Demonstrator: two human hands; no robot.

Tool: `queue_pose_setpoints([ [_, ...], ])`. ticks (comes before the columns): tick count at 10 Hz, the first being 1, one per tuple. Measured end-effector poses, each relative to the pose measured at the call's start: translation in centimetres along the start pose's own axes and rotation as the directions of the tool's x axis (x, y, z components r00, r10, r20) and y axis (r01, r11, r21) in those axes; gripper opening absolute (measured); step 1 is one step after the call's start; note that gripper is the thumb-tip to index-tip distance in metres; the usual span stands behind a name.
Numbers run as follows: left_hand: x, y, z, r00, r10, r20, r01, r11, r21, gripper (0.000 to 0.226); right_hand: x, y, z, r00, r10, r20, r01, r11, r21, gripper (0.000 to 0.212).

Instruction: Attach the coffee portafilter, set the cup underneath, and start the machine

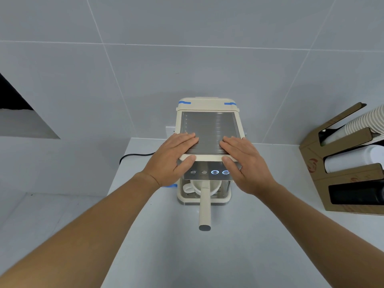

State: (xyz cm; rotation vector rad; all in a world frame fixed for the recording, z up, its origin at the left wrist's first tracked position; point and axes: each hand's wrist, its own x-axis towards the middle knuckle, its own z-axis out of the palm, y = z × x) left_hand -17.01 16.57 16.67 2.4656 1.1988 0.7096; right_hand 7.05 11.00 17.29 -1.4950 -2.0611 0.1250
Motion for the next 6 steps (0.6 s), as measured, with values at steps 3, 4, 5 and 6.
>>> queue_pose_setpoints([
  [3,0.1,0.8,-0.9,0.994,-0.036,0.104,0.03,0.998,0.059,0.067,0.5,-1.0,-1.5,1.0,0.028,0.002,-0.028,0.999,0.032,0.034],
  [4,0.2,1.7,-1.9,0.984,-0.051,0.17,0.035,0.995,0.095,0.064,1.1,-1.9,-2.9,0.997,0.053,0.049,-0.053,0.999,0.007,0.017],
  [5,0.6,2.3,-2.7,0.97,-0.095,0.225,0.068,0.99,0.126,0.052,1.1,-2.2,-3.8,0.993,0.091,0.081,-0.093,0.995,0.029,0.018],
  [6,1.4,3.8,-3.8,0.989,-0.095,0.11,0.079,0.987,0.139,0.034,1.4,-3.2,-6.0,0.982,0.187,0.013,-0.187,0.974,0.131,0.019],
])
